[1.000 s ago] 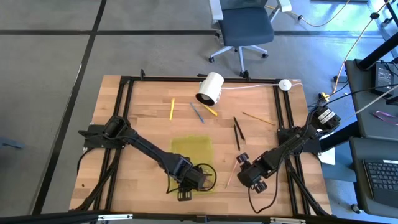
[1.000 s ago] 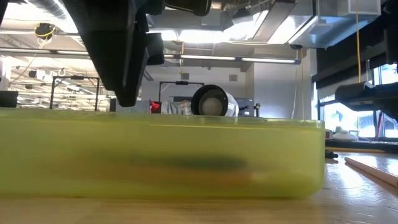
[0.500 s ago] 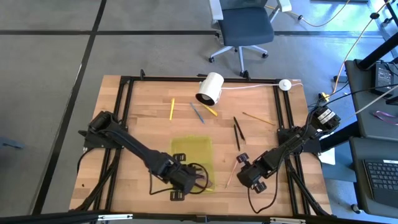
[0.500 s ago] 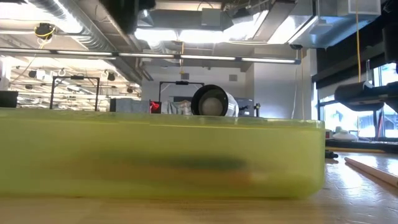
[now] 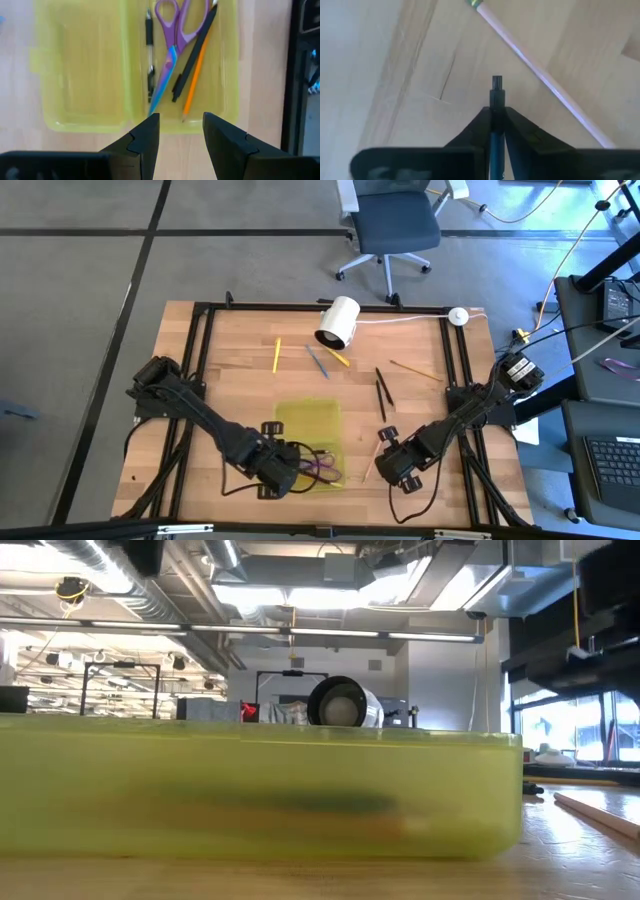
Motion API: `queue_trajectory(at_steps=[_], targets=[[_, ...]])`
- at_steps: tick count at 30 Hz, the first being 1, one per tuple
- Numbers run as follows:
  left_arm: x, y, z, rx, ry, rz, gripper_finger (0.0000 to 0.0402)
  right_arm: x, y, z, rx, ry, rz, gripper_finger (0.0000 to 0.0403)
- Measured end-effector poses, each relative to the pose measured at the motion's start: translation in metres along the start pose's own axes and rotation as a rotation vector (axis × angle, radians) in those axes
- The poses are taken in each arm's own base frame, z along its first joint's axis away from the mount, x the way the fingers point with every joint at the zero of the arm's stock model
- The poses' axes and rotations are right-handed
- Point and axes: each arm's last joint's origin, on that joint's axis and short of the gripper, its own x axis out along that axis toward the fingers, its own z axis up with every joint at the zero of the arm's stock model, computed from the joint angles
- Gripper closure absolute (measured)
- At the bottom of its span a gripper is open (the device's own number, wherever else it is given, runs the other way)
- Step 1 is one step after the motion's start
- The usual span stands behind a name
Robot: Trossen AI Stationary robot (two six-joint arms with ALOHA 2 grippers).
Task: Pick & place school supplies into a supply box
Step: Put the black pen into the yellow supply box
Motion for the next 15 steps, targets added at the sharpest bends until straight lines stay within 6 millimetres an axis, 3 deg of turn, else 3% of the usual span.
queue_trajectory(at_steps=[3, 8, 15], targets=[[-0.013, 0.005, -0.008, -0.008, -0.022, -0.014, 0.0258, -0.009, 0.003, 0.011, 0.032, -0.029, 0.009, 0.0355], [-0.030, 0.016, -0.019, -0.085, -0.072, -0.042, 0.0258, -0.041, 0.002, 0.049, 0.117, -0.180, 0.024, 0.0356], [-0.038, 0.023, -0.023, -0.100, -0.116, -0.027, 0.0258, -0.095, -0.032, 0.110, 0.351, -0.639, -0.174, 0.0354]])
